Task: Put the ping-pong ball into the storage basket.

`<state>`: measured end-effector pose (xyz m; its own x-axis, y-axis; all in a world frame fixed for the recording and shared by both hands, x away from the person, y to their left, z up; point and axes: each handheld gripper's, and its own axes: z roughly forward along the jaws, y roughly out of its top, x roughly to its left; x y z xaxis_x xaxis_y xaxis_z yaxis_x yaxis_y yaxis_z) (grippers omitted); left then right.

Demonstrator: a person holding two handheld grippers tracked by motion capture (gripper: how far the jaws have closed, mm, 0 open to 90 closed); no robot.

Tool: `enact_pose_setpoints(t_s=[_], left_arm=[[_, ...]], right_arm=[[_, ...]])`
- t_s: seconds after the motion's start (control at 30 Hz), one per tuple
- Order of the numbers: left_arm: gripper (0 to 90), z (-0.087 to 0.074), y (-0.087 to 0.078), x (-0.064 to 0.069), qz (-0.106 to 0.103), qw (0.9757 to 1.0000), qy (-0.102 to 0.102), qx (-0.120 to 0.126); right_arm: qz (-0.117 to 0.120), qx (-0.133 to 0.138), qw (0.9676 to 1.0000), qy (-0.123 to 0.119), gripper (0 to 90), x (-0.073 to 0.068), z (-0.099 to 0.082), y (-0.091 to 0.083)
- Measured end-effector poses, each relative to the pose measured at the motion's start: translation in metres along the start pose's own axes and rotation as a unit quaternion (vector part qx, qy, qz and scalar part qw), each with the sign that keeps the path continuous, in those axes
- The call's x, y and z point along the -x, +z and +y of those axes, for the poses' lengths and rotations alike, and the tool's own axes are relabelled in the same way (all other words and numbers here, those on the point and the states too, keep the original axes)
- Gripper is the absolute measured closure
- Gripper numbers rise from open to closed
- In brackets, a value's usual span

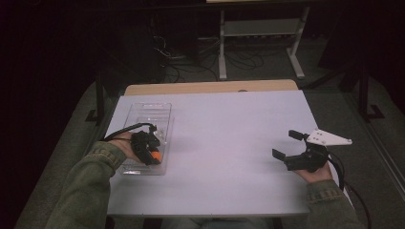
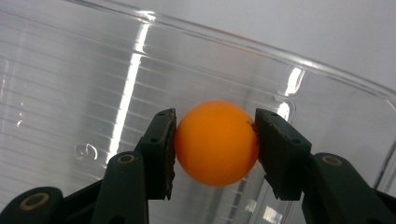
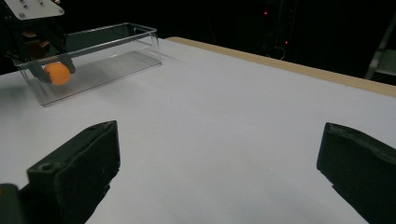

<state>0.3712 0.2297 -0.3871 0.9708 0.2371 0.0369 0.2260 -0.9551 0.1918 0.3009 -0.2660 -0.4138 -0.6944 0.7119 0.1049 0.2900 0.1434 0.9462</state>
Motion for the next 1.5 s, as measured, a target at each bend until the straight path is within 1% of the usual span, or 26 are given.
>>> enact_pose_setpoints(t_s=[0.13, 0.2, 0.3, 0.37, 0.57, 0.77, 0.83, 0.97, 1.07, 1.17, 1.23, 1.33, 1.43, 1.5], left_arm=[[48.2, -0.002, 0.001, -0.002, -0.002, 1.0, -0.007, 0.004], [47.6, -0.002, 0.001, -0.003, -0.002, 0.9999, -0.013, 0.001], [47.0, -0.002, 0.0, -0.001, 0.001, 0.9999, -0.013, 0.001], [43.9, -0.001, -0.003, 0.0, 0.002, 0.9999, -0.013, 0.005], [40.6, -0.001, -0.008, 0.002, 0.014, 0.9998, -0.011, 0.011], [35.5, -0.002, -0.02, 0.003, 0.035, 0.9991, -0.016, 0.02], [33.8, -0.001, -0.023, 0.003, 0.044, 0.9984, -0.025, 0.026], [31.2, -0.001, -0.029, 0.002, 0.05, 0.9973, -0.036, 0.04], [24.6, -0.002, -0.031, 0.003, 0.06, 0.9962, -0.045, 0.045], [17.4, -0.001, -0.033, 0.004, 0.073, 0.9952, -0.047, 0.047], [15.6, -0.001, -0.033, 0.005, 0.089, 0.994, -0.042, 0.047], [12.9, -0.002, -0.033, 0.006, 0.098, 0.993, -0.044, 0.05], [5.8, -0.002, -0.035, 0.006, 0.103, 0.9916, -0.05, 0.059], [1.4, -0.003, -0.036, 0.007, 0.11, 0.9903, -0.055, 0.065]], right_arm=[[0.001, 0.0, 1.0, -0.002, 0.0, 0.0, 0.0, 0.0], [0.001, -0.001, 1.0, -0.002, 0.0, 0.0, 0.0, 0.001], [0.001, -0.002, 1.0, -0.002, 0.0, 0.0, 0.0, 0.001], [0.001, -0.003, 1.0, -0.002, 0.0, 0.0, 0.0, 0.001], [0.001, -0.003, 1.0, -0.003, 0.0, 0.0, -0.001, 0.001], [0.001, -0.003, 1.0, -0.002, 0.0, 0.0, 0.0, 0.001], [0.001, -0.003, 1.0, -0.003, 0.0, 0.0, 0.0, 0.001], [0.001, -0.004, 1.0, -0.003, 0.0, -0.001, -0.001, 0.001], [0.001, -0.004, 1.0, -0.003, 0.0, -0.001, -0.001, 0.001], [0.001, -0.004, 1.0, -0.003, 0.0, -0.001, -0.001, 0.001], [0.001, -0.005, 1.0, -0.003, 0.0, -0.001, -0.001, 0.001], [0.001, -0.004, 1.0, -0.003, 0.0, -0.001, -0.001, 0.001], [0.001, -0.005, 1.0, -0.003, 0.0, -0.001, -0.001, 0.001], [0.001, -0.005, 1.0, -0.004, 0.0, -0.001, -0.001, 0.001]])
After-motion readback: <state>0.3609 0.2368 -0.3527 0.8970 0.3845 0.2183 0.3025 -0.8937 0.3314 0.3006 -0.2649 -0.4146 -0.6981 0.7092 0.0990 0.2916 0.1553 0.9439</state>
